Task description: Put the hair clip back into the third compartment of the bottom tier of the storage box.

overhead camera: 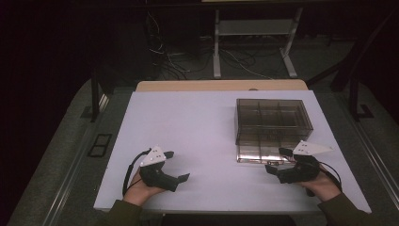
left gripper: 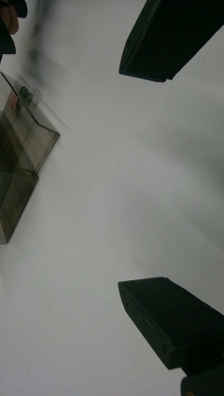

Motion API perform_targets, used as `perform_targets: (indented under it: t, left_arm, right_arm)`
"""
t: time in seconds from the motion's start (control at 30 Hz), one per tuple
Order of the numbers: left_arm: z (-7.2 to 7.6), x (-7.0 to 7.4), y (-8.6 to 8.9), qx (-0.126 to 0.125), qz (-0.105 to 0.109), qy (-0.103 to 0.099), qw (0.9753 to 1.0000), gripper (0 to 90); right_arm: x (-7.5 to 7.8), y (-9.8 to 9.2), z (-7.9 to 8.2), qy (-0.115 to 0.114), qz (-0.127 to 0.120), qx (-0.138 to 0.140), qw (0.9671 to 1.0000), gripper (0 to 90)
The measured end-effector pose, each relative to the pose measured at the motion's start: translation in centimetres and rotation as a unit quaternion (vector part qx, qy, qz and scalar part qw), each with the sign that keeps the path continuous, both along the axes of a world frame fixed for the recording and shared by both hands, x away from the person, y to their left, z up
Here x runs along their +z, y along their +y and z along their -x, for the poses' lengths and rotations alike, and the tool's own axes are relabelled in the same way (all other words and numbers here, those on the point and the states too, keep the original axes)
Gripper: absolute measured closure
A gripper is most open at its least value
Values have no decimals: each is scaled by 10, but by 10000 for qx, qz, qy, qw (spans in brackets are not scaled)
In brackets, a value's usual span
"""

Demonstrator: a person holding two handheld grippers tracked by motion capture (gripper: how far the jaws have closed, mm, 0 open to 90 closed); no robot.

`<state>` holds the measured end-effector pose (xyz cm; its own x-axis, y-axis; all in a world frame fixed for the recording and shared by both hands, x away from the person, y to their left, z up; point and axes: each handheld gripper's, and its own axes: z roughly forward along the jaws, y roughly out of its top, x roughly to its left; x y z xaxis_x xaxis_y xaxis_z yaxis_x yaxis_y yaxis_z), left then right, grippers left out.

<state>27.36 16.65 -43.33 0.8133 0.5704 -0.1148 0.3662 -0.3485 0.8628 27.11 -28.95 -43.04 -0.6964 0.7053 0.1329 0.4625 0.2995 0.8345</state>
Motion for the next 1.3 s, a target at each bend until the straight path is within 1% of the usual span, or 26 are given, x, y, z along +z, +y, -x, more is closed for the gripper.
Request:
perform_targets:
  t: [0.17,0.47,0.87,1.3]
  left_arm:
    - [0,0,1,-11,-15,0,10000,0]
    - [0,-1,0,-13,-18,16,10000,0]
    - [-1,-2,0,-27,-39,64,10000,0]
    - [-1,-3,0,-29,-51,70,10000,0]
  right_arm:
    - [-1,0,5,-10,-21,-8,10000,96]
    - [-6,-1,11,-2,40,49,10000,96]
    - [-10,0,11,-4,152,127,9998,96]
    - [-11,1,11,-31,266,235,9994,96]
